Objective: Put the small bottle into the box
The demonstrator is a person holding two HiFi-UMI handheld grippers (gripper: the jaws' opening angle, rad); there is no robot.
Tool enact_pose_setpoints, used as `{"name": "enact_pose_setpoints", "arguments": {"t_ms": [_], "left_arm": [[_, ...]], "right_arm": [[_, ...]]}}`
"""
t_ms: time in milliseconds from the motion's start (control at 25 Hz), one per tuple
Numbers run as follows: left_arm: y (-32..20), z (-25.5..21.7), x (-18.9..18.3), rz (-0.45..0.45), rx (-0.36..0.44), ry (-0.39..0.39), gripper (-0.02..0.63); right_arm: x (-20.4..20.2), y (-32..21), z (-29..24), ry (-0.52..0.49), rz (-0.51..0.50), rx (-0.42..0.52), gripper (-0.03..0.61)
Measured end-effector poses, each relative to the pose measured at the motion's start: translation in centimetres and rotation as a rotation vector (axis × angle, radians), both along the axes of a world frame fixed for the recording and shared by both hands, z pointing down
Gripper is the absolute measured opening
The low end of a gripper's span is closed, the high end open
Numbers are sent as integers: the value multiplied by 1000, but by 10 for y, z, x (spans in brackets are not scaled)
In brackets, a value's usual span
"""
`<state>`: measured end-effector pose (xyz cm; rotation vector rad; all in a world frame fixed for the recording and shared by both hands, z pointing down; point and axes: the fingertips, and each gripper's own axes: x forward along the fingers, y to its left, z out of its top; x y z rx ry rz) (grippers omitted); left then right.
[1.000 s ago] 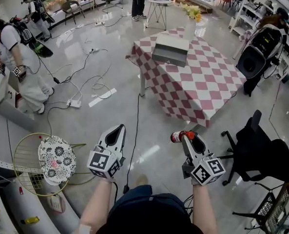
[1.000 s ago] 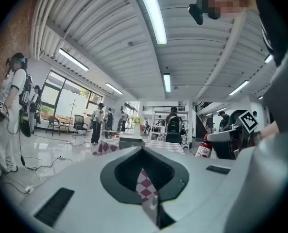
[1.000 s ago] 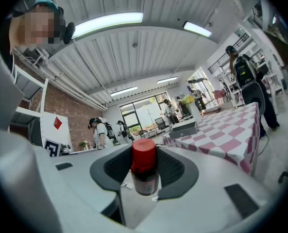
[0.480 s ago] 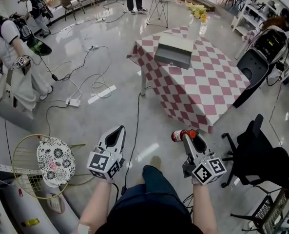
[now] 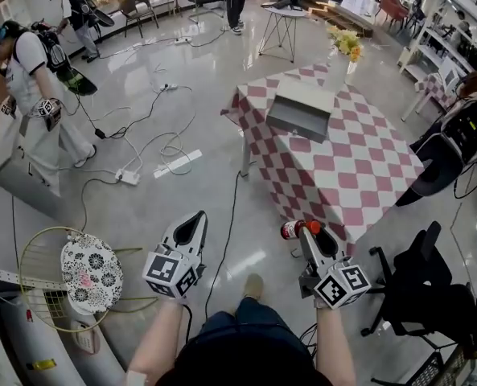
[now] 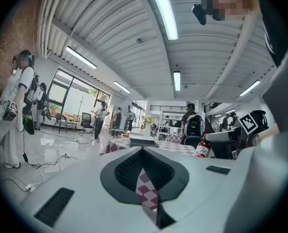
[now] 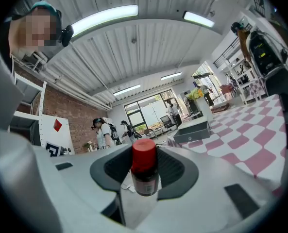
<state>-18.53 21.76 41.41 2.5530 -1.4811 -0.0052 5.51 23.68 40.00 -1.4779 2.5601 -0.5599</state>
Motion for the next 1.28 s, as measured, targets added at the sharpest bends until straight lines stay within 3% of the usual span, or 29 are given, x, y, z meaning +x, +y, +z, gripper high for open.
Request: {"name": "enact_pose_setpoints", "arguments": {"t_ms": [760,1280], "left_arm": [[-123,1,67,-10,29,-5,2],[-148,8,96,-12,15,-25,2]], "right_arm": [[65,-123,3,12,-22,14,149],[90,-152,14,-21,-36,-6,149]]}}
